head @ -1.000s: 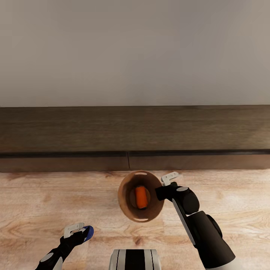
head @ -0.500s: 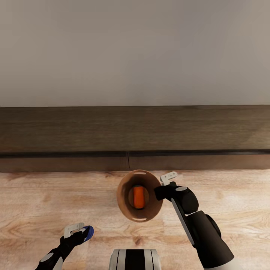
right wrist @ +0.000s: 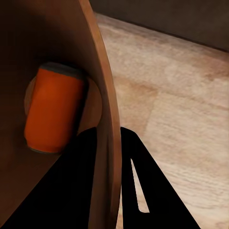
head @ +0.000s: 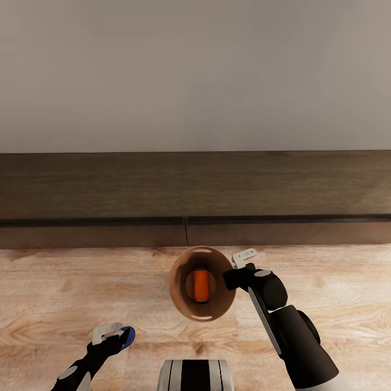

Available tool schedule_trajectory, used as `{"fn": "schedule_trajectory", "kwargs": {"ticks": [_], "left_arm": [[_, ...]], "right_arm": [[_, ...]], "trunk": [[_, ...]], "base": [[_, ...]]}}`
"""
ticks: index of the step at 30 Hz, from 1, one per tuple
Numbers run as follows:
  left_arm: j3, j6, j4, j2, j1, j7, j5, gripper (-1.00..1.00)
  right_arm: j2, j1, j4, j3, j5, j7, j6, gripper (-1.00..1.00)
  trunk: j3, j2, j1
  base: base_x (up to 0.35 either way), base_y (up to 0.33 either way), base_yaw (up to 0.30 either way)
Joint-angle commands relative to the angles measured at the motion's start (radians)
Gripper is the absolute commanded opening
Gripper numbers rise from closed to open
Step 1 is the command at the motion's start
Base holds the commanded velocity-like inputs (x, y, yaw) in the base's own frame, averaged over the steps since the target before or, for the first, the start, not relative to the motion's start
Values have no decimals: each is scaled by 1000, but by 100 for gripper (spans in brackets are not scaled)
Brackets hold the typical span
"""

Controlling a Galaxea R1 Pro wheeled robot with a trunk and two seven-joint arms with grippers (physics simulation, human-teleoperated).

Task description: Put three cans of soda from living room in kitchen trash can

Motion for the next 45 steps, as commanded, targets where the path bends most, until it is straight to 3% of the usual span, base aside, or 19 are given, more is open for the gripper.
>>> {"fn": "schedule_trajectory", "kwargs": {"ticks": [1,5,9,31,34,39,45], "left_arm": [[0,0,0,0,0,0,0,100],[0,0,0,0,0,0,0,100],[0,0,0,0,0,0,0,100],[0,0,2,0,0,0,0,100],[0,0,2,0,0,0,0,100],[0,0,2,0,0,0,0,100],[0,0,2,0,0,0,0,100]], "right_arm": [[0,0,0,0,-21,6,0,-100],[0,0,0,0,-21,6,0,-100],[0,0,0,0,-22,6,0,-100],[0,0,1,0,-46,7,-1,-100],[0,0,1,0,-60,7,-1,-100],[-1,0,1,-1,-137,7,-1,-100],[-1,0,1,-1,-160,7,-1,-100]], "trunk": [[0,0,0],[0,0,0],[-12,-28,15],[-12,-28,15],[-12,-28,15],[-12,-28,15],[-12,-28,15]], "base": [[0,0,0],[0,0,0],[0,0,0],[-18,0,0],[-14,0,0],[-4,0,0],[0,0,0]]}}
